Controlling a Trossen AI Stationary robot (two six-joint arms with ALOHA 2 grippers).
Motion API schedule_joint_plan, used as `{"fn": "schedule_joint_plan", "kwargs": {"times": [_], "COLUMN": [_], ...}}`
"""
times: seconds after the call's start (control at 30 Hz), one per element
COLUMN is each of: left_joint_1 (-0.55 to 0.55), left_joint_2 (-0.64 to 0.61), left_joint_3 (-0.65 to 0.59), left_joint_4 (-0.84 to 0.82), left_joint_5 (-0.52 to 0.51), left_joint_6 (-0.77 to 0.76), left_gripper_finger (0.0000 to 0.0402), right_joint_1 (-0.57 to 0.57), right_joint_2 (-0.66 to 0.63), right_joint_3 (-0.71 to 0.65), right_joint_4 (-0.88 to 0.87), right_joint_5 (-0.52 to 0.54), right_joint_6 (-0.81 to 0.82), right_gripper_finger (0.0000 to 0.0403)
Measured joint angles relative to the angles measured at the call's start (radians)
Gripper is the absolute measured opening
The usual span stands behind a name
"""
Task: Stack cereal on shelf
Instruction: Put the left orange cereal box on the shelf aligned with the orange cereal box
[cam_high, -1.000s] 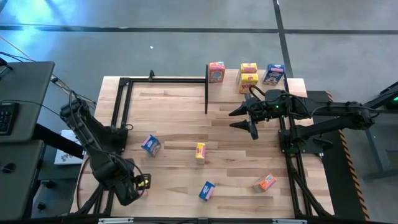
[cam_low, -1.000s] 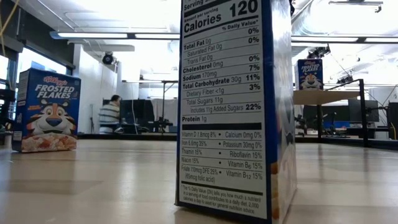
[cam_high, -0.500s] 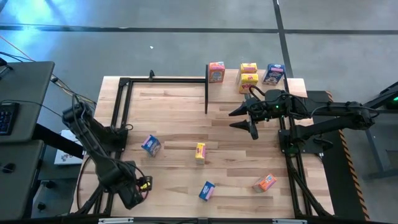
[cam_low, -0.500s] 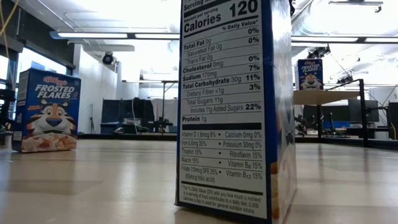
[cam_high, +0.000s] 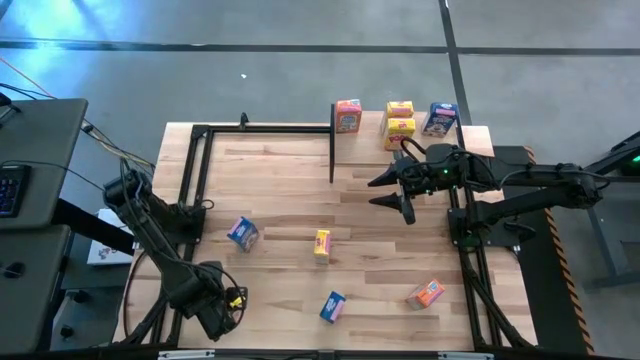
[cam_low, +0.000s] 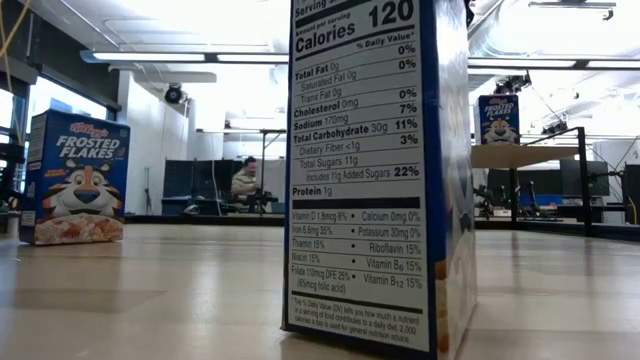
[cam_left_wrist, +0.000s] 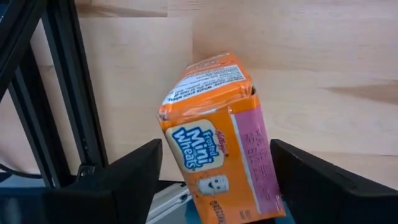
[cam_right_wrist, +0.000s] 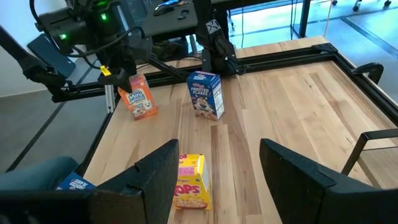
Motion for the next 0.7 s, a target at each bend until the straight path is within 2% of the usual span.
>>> {"fn": "schedule_joint_plan", "kwargs": {"times": [0.37,0.53,0.7], "left_joint_1": [0.006,0.008,0.026], "left_joint_2": [0.001,-0.021,-0.053], "left_joint_3": [0.0,0.0,0.0], "left_joint_4": [0.002,0.002,0.002], "left_joint_5": [-0.001,-0.004,-0.03], "left_joint_6": [0.012,0.051,0.167], "left_gripper_finger": [0.0182,0.0168,0.0168], "right_joint_1": [0.0,0.0,0.0], "right_joint_2": [0.0,0.0,0.0], "right_joint_3": [0.0,0.0,0.0], "right_joint_4": [0.0,0.0,0.0], "right_joint_5": [0.0,0.0,0.0], "right_joint_6": [0.0,0.0,0.0], "right_gripper_finger": [0.0217,0.0217,0.0217]}}
